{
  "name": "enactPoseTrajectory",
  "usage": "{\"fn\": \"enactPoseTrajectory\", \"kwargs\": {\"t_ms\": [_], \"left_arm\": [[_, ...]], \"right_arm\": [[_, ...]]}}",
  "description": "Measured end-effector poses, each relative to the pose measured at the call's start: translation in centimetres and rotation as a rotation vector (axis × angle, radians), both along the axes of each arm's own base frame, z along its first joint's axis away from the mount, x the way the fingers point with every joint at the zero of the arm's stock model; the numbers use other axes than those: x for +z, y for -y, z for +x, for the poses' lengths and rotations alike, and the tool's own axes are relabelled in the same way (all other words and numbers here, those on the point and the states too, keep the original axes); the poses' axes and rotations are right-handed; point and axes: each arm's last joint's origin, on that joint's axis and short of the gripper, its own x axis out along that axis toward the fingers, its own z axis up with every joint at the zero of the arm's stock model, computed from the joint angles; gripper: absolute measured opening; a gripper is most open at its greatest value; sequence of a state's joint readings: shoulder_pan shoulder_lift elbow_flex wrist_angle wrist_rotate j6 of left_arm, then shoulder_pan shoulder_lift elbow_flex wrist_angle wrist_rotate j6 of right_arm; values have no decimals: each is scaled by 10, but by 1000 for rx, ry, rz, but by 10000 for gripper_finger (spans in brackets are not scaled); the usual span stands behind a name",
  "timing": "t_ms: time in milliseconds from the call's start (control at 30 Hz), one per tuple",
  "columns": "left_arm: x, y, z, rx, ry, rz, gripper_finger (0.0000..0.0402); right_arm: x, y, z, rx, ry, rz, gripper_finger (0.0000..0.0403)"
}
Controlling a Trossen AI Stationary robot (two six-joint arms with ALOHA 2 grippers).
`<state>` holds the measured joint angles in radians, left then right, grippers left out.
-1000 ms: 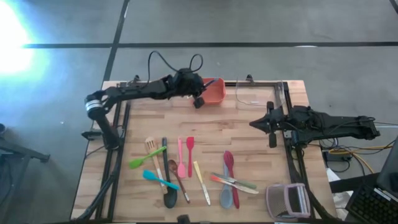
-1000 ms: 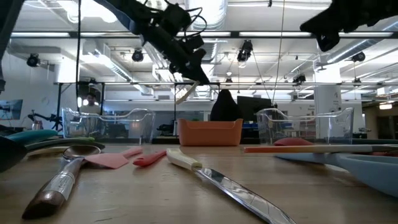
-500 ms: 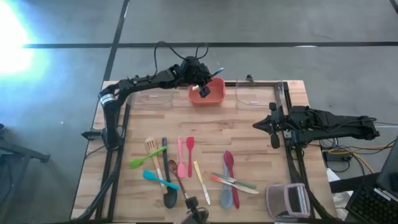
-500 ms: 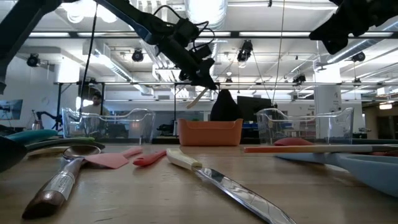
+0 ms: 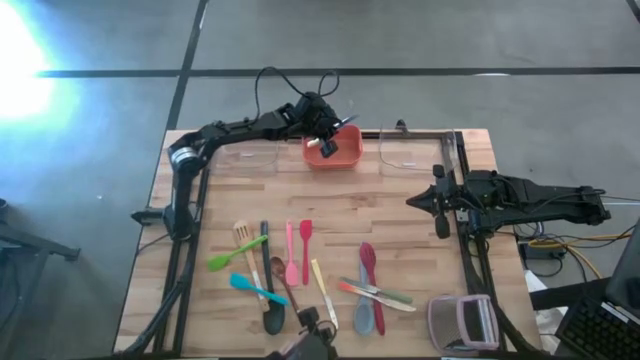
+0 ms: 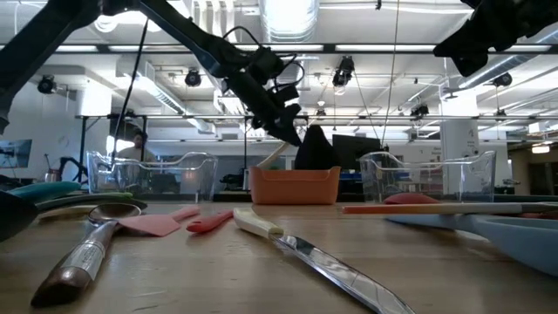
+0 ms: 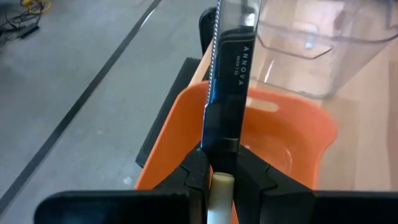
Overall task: Pick & Place Kitchen Items
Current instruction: Put the left yellow knife into the orange bin
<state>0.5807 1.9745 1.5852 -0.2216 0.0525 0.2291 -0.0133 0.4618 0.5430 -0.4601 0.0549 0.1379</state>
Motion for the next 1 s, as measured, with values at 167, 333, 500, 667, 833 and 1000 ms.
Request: {"fn": "enactPoseTrajectory", "kwargs": {"t_ms": [167, 333, 500, 667, 833, 1000], "left_arm": [[-8, -3, 2, -4, -18, -1, 42], [-19, -4, 5, -11, -39, -4, 42], [-21, -6, 6, -6, -36, 6, 42], [-21, -9, 5, -3, -35, 12, 42], [-21, -11, 3, 3, -36, 13, 42], [-20, -15, 1, 6, -25, 12, 42]], "right_arm": [[0, 0, 0, 0, 0, 0, 8], [0, 0, 0, 0, 0, 0, 8], [0, 0, 0, 0, 0, 0, 8], [0, 0, 0, 1, 0, 0, 8], [0, 0, 0, 1, -1, 0, 8], [0, 0, 0, 1, -1, 0, 8]]}}
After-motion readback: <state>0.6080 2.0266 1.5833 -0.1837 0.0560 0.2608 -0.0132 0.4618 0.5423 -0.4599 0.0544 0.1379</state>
